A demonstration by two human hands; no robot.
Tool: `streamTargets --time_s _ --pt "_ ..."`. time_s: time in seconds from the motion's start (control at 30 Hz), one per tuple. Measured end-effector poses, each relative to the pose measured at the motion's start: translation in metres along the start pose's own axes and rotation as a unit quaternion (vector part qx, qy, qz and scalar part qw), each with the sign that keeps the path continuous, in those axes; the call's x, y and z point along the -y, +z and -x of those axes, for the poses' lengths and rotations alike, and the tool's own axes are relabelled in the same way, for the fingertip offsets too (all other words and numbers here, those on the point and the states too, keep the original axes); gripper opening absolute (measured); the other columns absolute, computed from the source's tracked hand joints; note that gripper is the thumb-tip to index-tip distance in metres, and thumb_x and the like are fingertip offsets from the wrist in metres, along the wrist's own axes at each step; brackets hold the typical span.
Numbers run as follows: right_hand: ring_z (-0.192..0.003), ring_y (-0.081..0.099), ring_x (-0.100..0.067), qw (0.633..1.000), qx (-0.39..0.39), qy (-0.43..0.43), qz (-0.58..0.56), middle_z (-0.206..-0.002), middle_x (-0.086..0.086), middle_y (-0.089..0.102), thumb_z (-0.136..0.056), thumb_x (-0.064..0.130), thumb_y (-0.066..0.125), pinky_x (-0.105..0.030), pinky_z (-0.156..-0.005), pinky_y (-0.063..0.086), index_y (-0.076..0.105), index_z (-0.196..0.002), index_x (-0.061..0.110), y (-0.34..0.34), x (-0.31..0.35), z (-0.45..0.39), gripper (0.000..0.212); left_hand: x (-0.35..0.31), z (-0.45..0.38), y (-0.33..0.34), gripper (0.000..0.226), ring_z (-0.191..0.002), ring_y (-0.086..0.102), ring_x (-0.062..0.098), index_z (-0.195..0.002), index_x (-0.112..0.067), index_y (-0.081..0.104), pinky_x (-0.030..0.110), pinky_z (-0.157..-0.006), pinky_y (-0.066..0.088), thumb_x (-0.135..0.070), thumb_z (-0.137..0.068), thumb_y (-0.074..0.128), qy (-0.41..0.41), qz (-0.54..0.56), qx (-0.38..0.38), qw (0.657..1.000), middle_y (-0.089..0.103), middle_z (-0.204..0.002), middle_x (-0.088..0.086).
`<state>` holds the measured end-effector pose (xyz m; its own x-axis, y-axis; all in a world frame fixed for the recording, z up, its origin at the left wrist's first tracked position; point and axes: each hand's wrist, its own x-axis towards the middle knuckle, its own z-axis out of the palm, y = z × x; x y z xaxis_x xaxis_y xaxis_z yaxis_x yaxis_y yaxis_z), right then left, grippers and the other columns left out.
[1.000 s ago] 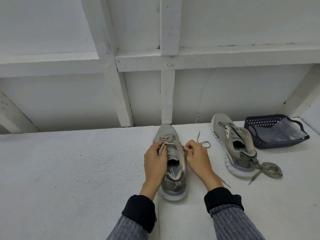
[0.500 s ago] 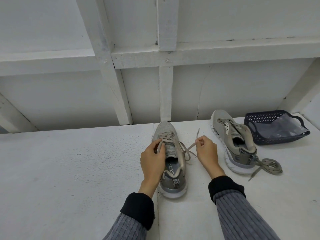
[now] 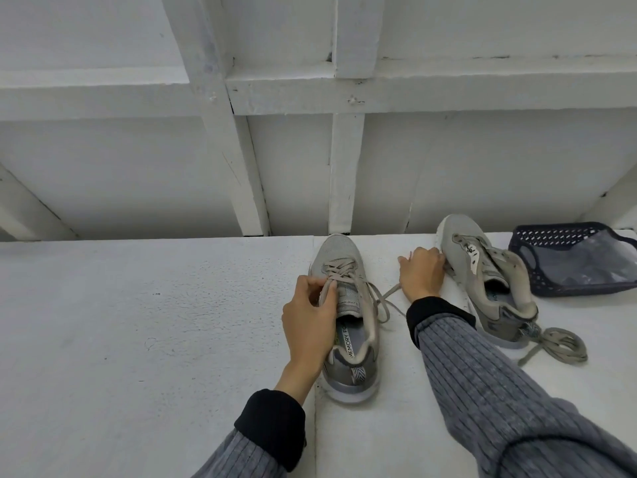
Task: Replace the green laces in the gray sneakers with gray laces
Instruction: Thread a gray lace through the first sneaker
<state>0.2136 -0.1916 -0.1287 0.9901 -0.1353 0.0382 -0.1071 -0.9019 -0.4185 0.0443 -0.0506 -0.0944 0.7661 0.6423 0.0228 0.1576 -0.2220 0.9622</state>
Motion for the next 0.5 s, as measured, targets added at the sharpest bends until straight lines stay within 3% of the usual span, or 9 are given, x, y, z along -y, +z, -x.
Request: streamTargets --time_s 0.13,0.23,0.33,0.4,0.5 --pt "-0.108 0.045 -0.033 0.999 -0.003 -0.045 -0.023 -0.111 -0.016 0.058 -0.094 0.001 0.048 -0.038 -0.086 0.039 0.066 -0.102 0.004 0.008 0.000 0.007 0.020 0.000 -0.001 0.001 0.008 -0.081 0.065 -0.005 -0.087 -0.027 0.062 0.021 -0.073 0.051 -0.032 -0.090 0.068 -0.005 0.005 -0.003 1.000 0.070 -0.082 -0.018" --pt "-0.099 0.053 -0.025 0.986 0.038 -0.057 -0.154 -0.101 -0.007 0.062 -0.096 0.008 0.051 -0.034 -0.082 0.043 0.063 -0.093 0.011 -0.005 0.014 0.017 0.013 0.000 0.000 0.000 0.007 -0.079 0.066 -0.002 -0.086 -0.027 0.063 0.025 -0.074 0.053 -0.031 -0.089 0.068 -0.008 0.014 -0.004 1.000 0.070 -0.081 -0.018" --pt "-0.084 0.057 -0.011 0.942 0.065 -0.104 -0.313 -0.090 0.002 0.063 -0.095 0.013 0.056 -0.013 -0.072 0.045 0.062 -0.089 0.014 -0.037 0.040 0.041 0.008 -0.002 0.001 -0.001 0.004 -0.081 0.065 -0.002 -0.086 -0.026 0.064 0.026 -0.075 0.054 -0.028 -0.089 0.066 -0.010 0.029 -0.003 1.000 0.070 -0.084 -0.018" --pt "-0.078 0.055 -0.002 0.927 0.066 -0.148 -0.338 -0.085 0.006 0.064 -0.093 0.016 0.058 -0.005 -0.065 0.040 0.064 -0.089 0.015 -0.055 0.053 0.063 0.007 -0.002 0.001 0.000 0.005 -0.082 0.065 -0.003 -0.086 -0.025 0.065 0.024 -0.075 0.054 -0.026 -0.090 0.066 -0.020 0.045 -0.004 0.999 0.070 -0.085 -0.018" --pt "-0.068 0.053 0.005 0.922 0.101 -0.198 -0.318 -0.076 0.010 0.060 -0.092 0.016 0.061 -0.004 -0.061 0.038 0.063 -0.084 0.018 -0.063 0.059 0.092 0.008 0.002 -0.002 -0.001 0.008 -0.080 0.065 0.000 -0.085 -0.022 0.069 0.020 -0.073 0.051 -0.026 -0.091 0.066 -0.049 0.077 -0.022 0.996 0.071 -0.082 -0.014"
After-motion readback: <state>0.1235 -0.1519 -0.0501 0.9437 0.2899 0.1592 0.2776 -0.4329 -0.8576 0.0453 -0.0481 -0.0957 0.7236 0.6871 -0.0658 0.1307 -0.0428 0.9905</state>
